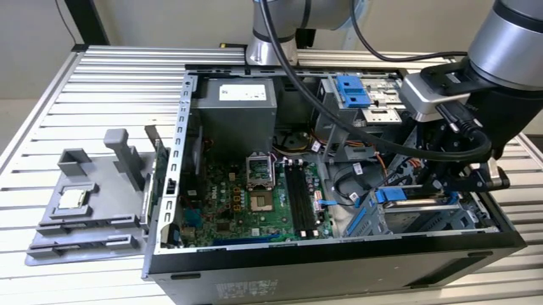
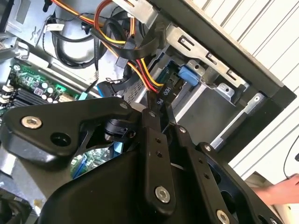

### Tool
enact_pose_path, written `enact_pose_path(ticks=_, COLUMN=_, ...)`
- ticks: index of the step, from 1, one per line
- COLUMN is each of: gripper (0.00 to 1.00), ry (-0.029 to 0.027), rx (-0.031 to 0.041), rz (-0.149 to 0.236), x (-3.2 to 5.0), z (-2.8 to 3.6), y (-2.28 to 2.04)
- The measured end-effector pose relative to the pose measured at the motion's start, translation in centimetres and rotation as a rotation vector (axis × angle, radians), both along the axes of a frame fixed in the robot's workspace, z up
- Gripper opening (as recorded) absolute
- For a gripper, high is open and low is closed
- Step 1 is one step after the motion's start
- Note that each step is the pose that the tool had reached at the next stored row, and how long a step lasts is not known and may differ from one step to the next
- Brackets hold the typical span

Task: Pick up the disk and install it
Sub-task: 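Insert the first disk wire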

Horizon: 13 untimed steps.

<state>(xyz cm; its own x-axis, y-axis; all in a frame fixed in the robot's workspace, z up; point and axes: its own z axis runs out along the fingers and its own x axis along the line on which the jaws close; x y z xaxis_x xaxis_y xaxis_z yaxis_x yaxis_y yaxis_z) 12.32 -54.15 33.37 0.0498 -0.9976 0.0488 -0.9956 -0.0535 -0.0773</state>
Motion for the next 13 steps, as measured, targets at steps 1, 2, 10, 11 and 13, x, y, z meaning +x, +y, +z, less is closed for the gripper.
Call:
enact_pose_path(ticks=1, gripper=0.00, ry=0.0000, rx=-0.0001, rz=0.000, x=-0.01, z=-0.02, y=0.00)
enact_pose_path(ticks=2, gripper=0.00, ry=0.0000, rx=-0.0002, rz=0.000, x=-0.03, z=-0.04, y=0.00)
enact_pose_path(ticks=10, gripper=0.00, ry=0.0000, rx=-0.0017, rz=0.000, x=-0.09, z=-0.13, y=-0.05)
enact_pose_path(ticks=11, gripper=0.00, ry=0.0000, rx=-0.0021, rz=0.000, x=-0.09, z=-0.16, y=-0.05)
enact_pose_path(ticks=13, gripper=0.00, ry=0.0005, rx=-0.0056, rz=0.000, x=-0.09, z=-0.23, y=-0.05)
